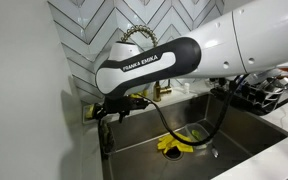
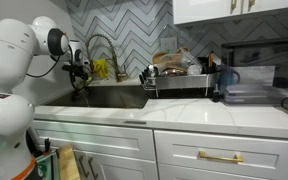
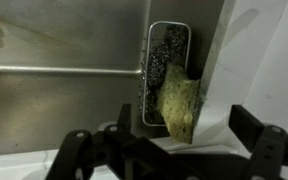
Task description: Remove the sponge from the case inside the sink on the left and put it on the top left side of the sink
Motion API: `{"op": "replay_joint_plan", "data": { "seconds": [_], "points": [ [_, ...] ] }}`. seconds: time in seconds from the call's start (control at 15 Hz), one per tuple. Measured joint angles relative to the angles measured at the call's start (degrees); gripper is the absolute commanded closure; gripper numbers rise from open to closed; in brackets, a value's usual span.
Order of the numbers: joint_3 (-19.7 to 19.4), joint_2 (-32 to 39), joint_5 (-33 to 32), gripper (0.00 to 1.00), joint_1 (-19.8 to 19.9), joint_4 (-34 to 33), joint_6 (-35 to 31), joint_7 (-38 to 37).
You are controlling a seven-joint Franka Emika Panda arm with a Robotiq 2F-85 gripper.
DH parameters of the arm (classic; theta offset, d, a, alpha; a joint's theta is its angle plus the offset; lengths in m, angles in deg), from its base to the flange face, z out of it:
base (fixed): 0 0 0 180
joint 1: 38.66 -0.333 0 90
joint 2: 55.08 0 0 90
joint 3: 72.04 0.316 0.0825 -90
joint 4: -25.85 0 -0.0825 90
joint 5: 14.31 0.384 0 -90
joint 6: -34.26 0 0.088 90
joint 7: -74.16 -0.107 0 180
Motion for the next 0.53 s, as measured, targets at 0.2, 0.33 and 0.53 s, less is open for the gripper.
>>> {"op": "replay_joint_plan", "data": {
  "seconds": [0.2,0.33,0.53],
  "points": [
    [0.09,0.63,1.63,0.16,0.04,0.00,0.00,-1.17],
    [0.10,0.96,2.40,0.31,0.14,-0.04,0.01,-1.51],
    [0.10,1.34,3.05,0.52,0.27,-0.19,0.04,-1.56]
  ]
}}
